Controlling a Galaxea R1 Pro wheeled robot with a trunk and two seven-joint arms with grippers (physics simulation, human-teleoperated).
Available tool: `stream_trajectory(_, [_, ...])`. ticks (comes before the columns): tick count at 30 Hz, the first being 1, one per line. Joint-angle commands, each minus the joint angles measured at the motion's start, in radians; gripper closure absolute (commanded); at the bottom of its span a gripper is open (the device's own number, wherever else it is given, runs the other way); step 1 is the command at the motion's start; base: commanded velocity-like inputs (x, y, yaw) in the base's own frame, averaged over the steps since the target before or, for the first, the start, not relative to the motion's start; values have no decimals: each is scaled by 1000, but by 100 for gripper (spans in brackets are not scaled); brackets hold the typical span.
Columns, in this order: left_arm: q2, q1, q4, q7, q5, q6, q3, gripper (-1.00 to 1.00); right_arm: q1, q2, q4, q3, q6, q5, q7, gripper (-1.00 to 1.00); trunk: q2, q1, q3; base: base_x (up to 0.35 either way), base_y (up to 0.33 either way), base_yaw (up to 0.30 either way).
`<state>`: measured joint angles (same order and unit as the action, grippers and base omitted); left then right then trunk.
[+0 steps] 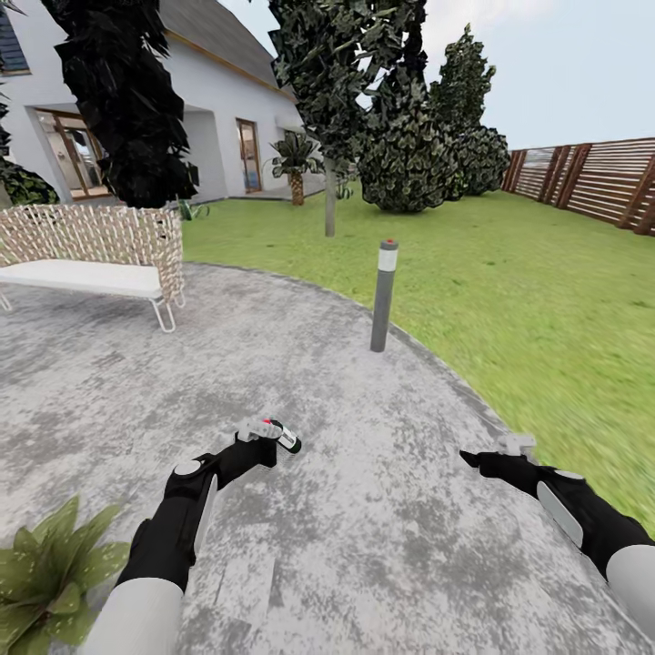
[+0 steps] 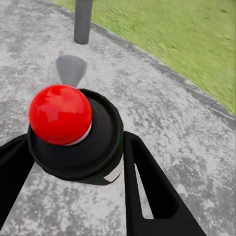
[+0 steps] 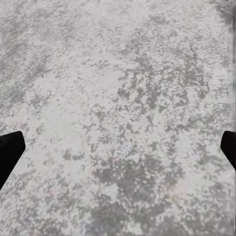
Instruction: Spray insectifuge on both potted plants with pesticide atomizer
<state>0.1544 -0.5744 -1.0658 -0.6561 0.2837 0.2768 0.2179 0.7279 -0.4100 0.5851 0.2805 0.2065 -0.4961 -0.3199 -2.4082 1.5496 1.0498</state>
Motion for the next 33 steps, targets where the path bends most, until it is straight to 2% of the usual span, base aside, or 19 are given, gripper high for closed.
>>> stream_trajectory(1, [2,-1,-2,-8,5,7,4,100,1,-1,1,5,4,-9,1,-100,0,0,-1,281,-210,0])
stream_trajectory(11, [2,-1,-2,-8,2,7,4,100,0,-1,1,5,3,-7,1,-100,0,0,-16,281,-211,19])
stream_trajectory(26, [0,-1,-3,-5,2,4,7,100,1,-1,35,1,2,-8,2,-100,0,0,-19,280,-215,242])
stream_trajectory(33, [-1,-1,-4,-7,3,2,6,100,0,-2,36,0,2,-9,1,-100,0,0,-19,63,-49,54])
